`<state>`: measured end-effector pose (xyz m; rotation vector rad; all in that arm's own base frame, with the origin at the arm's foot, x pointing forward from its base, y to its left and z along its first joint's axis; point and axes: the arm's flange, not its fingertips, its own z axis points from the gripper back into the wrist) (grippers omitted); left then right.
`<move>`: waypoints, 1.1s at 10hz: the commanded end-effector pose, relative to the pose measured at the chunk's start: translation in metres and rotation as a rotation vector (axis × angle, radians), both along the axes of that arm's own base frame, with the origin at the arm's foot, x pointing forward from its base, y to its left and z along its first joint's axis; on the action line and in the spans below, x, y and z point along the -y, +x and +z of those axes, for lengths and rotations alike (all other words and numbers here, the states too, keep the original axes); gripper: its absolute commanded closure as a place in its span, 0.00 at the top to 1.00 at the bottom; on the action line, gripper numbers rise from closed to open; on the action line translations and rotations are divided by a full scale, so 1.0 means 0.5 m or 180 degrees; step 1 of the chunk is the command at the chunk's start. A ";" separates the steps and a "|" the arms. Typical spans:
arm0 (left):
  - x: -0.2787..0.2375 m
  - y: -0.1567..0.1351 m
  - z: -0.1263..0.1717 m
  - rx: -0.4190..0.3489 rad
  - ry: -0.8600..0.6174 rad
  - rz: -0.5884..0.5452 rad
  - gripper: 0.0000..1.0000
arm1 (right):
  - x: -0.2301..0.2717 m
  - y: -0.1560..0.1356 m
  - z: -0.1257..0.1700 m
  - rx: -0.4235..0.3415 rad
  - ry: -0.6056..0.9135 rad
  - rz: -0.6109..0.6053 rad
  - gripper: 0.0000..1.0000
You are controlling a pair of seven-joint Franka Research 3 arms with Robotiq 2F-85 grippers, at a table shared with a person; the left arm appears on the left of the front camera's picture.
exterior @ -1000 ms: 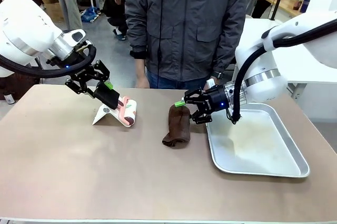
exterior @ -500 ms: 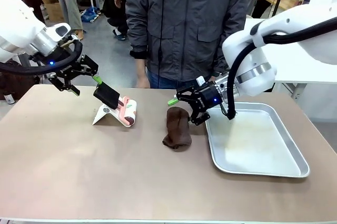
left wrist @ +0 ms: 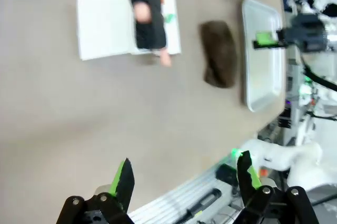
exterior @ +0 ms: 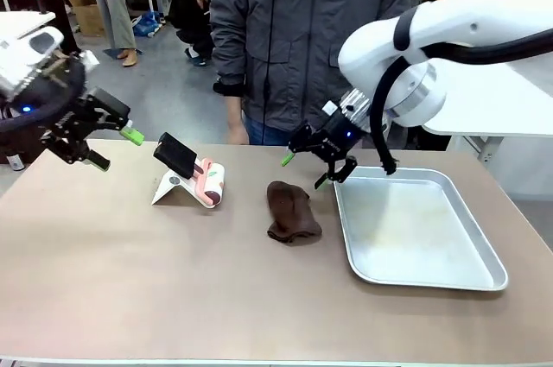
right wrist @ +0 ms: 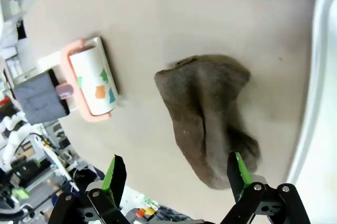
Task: Clean the surface of the table.
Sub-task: Return the Lint Roller and towel to their original positions.
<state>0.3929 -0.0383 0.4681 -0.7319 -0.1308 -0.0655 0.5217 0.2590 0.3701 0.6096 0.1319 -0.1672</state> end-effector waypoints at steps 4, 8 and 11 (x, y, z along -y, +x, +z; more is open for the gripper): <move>-0.043 -0.182 -0.003 0.0284 -0.1088 -0.0067 1.00 | 0.147 -0.131 0.058 -0.0092 0.0735 -0.0327 1.00; -0.116 -0.209 -0.069 -0.0010 -0.1634 -0.0175 1.00 | 0.332 -0.297 0.085 0.0108 0.1983 -0.0276 1.00; -0.152 -0.185 -0.112 -0.0023 -0.1763 0.0003 1.00 | 0.445 -0.390 0.085 0.0319 0.2522 -0.0194 1.00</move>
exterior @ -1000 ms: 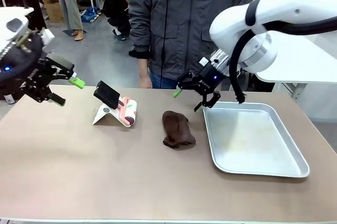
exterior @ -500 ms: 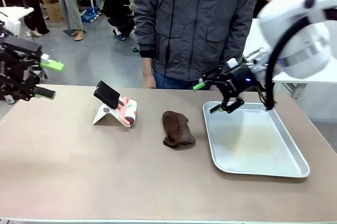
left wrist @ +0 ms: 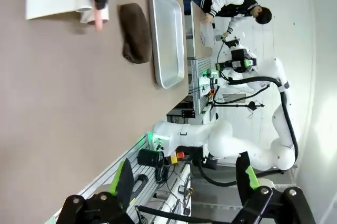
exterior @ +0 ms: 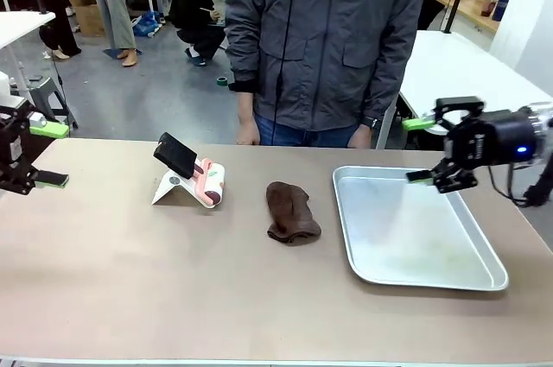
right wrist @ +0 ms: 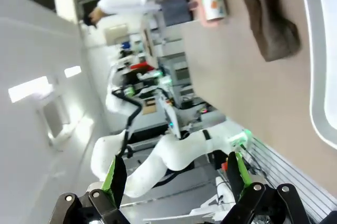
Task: Clean the surface of the table.
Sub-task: Return the Lint Roller and towel to their original positions.
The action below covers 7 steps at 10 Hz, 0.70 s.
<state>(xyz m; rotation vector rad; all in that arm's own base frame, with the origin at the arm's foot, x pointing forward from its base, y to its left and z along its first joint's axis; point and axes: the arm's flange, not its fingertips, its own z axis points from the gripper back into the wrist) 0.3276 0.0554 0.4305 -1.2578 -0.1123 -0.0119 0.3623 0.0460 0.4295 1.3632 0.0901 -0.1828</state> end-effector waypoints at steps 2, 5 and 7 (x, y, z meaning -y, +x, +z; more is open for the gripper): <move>0.006 -0.059 -0.052 0.0241 -0.0330 0.0077 1.00 | 0.077 -0.100 -0.056 0.0238 0.0288 -0.0182 1.00; -0.022 0.003 -0.025 0.0072 -0.0115 0.0055 1.00 | 0.078 -0.008 0.000 0.0110 0.0217 -0.0136 1.00; -0.022 0.003 -0.025 0.0072 -0.0115 0.0055 1.00 | 0.078 -0.008 0.000 0.0110 0.0217 -0.0136 1.00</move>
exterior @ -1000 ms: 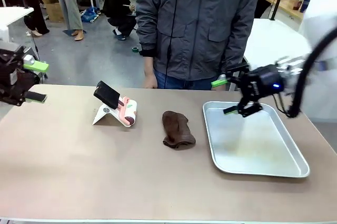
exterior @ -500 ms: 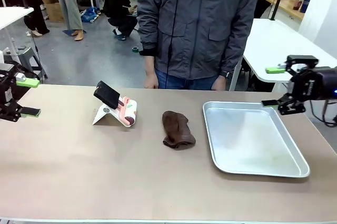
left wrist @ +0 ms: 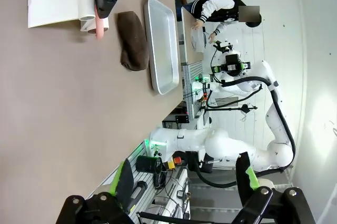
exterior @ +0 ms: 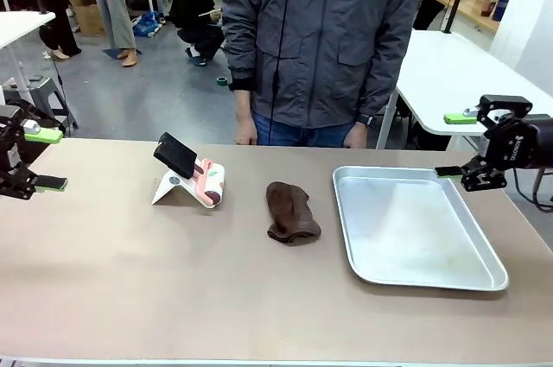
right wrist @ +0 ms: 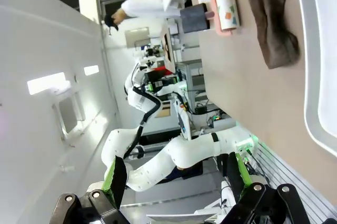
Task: Clean the surface of the table.
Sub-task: Return the Lint Roller and towel to their original positions.
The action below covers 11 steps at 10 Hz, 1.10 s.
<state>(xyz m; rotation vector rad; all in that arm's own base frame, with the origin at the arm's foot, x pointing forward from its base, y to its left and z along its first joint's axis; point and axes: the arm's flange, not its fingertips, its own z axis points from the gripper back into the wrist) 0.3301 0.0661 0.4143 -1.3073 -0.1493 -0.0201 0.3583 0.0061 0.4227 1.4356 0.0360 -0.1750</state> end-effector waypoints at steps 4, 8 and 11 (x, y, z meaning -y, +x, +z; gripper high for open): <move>-0.001 -0.002 0.008 -0.0034 0.0044 0.0018 1.00 | -0.002 0.000 0.014 -0.0041 0.0005 -0.0035 1.00; -0.001 -0.002 0.008 -0.0034 0.0044 0.0018 1.00 | -0.002 0.000 0.014 -0.0041 0.0005 -0.0035 1.00; -0.001 -0.002 0.008 -0.0034 0.0044 0.0018 1.00 | -0.002 0.000 0.014 -0.0041 0.0005 -0.0035 1.00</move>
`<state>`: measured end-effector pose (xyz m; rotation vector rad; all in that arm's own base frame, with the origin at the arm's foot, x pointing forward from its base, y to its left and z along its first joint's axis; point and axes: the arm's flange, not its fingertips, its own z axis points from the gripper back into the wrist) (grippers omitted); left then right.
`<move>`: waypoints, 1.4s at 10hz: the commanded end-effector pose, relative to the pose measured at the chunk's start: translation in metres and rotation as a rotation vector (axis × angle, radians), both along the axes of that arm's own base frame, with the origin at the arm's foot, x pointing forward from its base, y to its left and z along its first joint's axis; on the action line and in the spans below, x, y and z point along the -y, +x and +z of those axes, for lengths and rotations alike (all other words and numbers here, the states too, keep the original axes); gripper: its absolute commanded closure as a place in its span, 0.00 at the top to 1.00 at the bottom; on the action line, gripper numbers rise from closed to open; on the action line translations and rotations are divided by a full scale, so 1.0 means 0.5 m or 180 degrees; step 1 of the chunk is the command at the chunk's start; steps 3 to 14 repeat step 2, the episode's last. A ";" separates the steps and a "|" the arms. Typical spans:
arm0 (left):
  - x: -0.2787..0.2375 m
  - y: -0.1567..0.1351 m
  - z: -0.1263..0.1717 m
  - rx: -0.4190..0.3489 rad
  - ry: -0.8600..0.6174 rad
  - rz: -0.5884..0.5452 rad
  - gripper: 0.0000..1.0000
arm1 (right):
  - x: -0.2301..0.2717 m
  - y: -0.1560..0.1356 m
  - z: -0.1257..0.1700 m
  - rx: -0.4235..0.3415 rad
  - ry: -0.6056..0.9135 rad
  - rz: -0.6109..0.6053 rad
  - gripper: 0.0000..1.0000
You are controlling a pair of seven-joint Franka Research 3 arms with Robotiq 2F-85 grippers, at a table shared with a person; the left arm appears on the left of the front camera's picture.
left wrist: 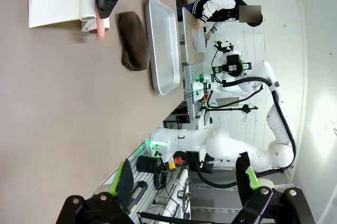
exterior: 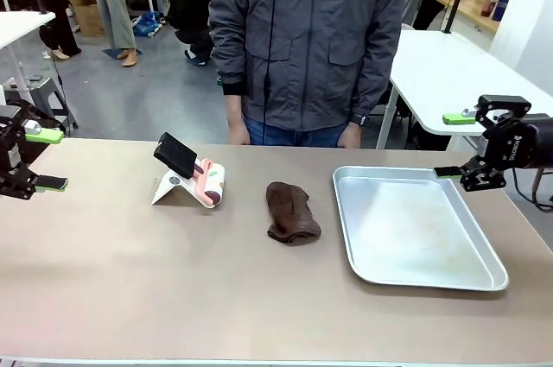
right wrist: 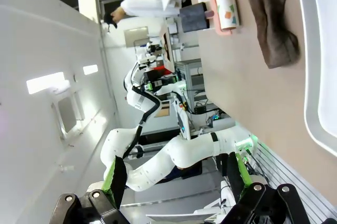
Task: Clean the surface of the table.
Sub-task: Return the Lint Roller and towel to their original positions.
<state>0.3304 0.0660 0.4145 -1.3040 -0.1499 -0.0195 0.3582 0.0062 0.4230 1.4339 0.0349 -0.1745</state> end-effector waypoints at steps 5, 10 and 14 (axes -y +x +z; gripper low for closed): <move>-0.001 -0.003 0.007 -0.0034 0.0034 0.0015 1.00 | -0.002 0.000 0.013 -0.0044 0.0011 -0.0035 1.00; -0.001 -0.003 0.007 -0.0034 0.0034 0.0015 1.00 | -0.002 0.000 0.013 -0.0044 0.0011 -0.0035 1.00; -0.001 -0.003 0.007 -0.0034 0.0034 0.0015 1.00 | -0.002 0.000 0.013 -0.0044 0.0011 -0.0035 1.00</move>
